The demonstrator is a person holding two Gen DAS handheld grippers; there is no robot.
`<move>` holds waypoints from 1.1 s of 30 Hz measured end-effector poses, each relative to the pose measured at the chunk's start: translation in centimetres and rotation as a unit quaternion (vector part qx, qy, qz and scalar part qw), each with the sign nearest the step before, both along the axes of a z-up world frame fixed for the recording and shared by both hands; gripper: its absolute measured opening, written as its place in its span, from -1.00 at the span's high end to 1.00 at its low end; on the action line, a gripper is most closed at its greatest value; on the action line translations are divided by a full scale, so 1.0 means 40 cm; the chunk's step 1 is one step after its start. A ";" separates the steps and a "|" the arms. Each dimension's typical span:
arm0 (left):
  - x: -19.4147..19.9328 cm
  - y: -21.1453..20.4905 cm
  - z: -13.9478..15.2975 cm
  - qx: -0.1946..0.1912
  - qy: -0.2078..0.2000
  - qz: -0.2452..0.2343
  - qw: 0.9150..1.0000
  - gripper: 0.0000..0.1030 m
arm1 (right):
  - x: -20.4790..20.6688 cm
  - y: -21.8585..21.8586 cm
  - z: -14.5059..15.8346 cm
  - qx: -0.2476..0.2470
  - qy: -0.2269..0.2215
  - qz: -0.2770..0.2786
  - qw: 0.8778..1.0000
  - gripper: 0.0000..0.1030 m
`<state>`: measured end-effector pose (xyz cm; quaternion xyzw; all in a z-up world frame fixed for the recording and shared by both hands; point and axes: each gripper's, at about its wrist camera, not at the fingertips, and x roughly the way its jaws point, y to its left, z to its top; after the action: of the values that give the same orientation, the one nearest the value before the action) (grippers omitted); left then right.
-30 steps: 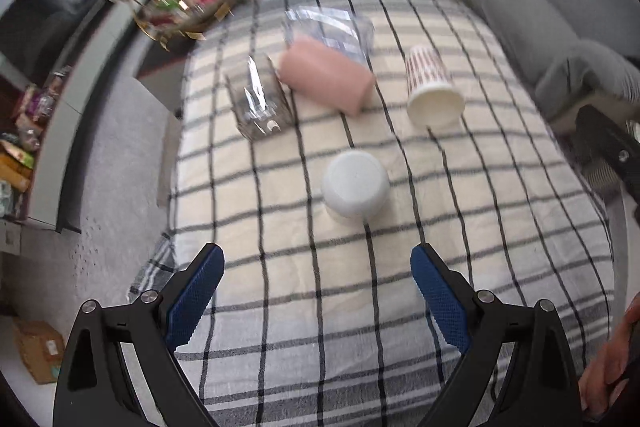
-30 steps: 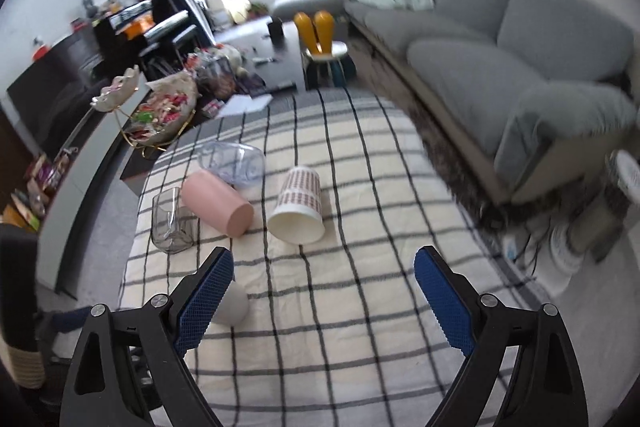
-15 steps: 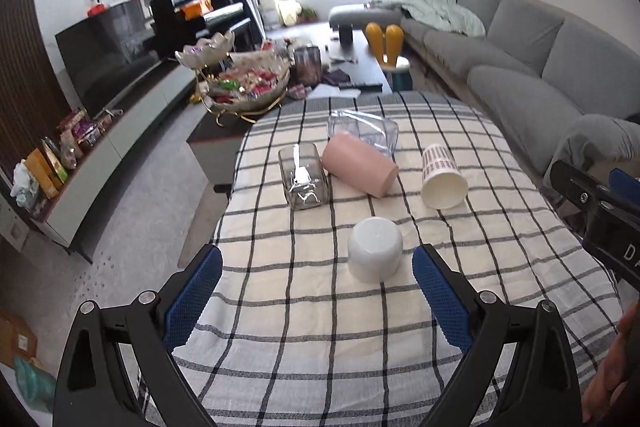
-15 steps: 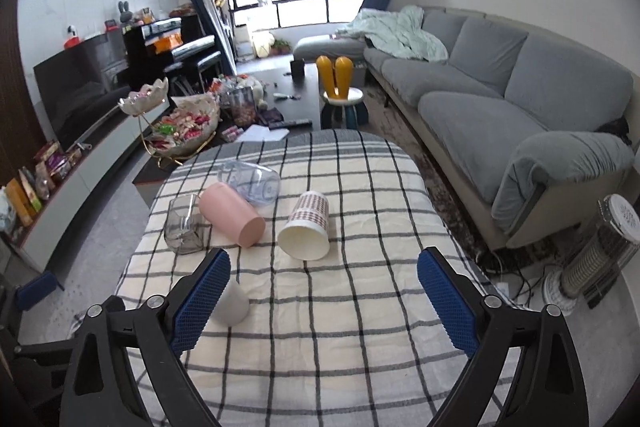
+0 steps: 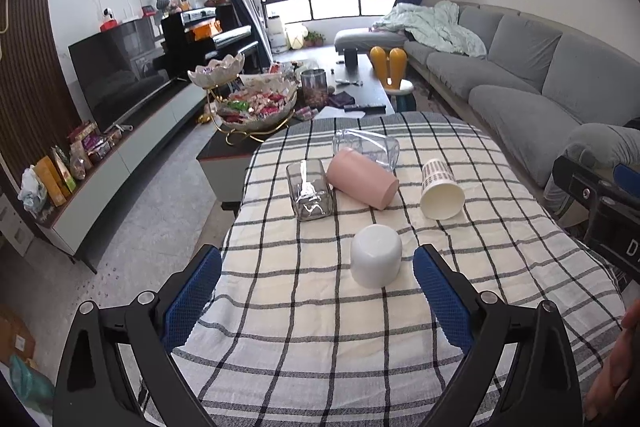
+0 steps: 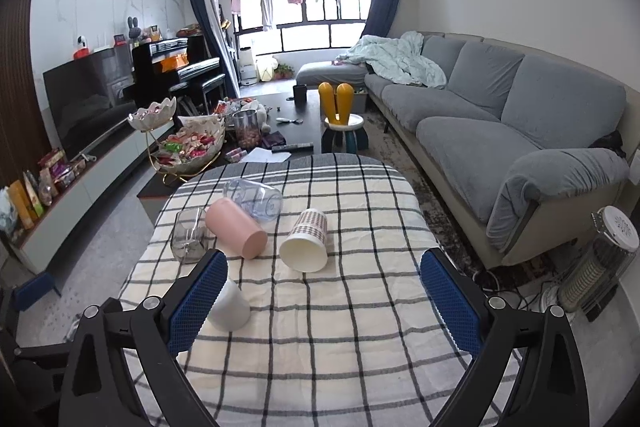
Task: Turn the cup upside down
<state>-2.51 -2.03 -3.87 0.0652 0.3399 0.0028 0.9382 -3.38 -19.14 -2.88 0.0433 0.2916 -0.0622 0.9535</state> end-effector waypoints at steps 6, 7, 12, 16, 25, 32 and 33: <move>-0.016 0.004 0.006 -0.003 -0.010 0.006 1.000 -0.94 | -0.002 -0.002 0.001 -0.001 -0.002 0.001 1.000 -0.90; -0.017 0.005 0.007 -0.003 -0.012 0.007 1.000 -0.95 | -0.006 -0.002 0.003 -0.001 -0.003 0.001 1.000 -0.90; -0.022 0.015 0.012 -0.004 -0.023 0.016 1.000 -1.00 | -0.013 -0.001 0.011 -0.002 -0.005 0.001 1.000 -0.91; -0.026 0.022 0.011 -0.008 -0.028 0.021 0.999 -1.00 | -0.014 0.000 0.011 -0.003 -0.005 0.001 1.000 -0.93; -0.033 0.030 0.012 -0.012 -0.032 0.027 0.999 -1.00 | -0.017 0.000 0.015 -0.004 -0.006 0.001 1.000 -0.96; -0.036 0.027 0.015 -0.017 -0.032 0.027 0.999 -1.00 | -0.019 0.001 0.014 -0.004 -0.008 0.000 1.000 -0.98; -0.037 0.027 0.016 -0.015 -0.033 0.025 0.999 -1.00 | -0.019 0.003 0.014 -0.005 -0.008 0.000 1.000 -0.98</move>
<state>-3.99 -0.94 -3.24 0.0423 0.3106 0.0238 0.9493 -4.16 -19.00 -2.31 0.0388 0.2833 -0.0632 0.9561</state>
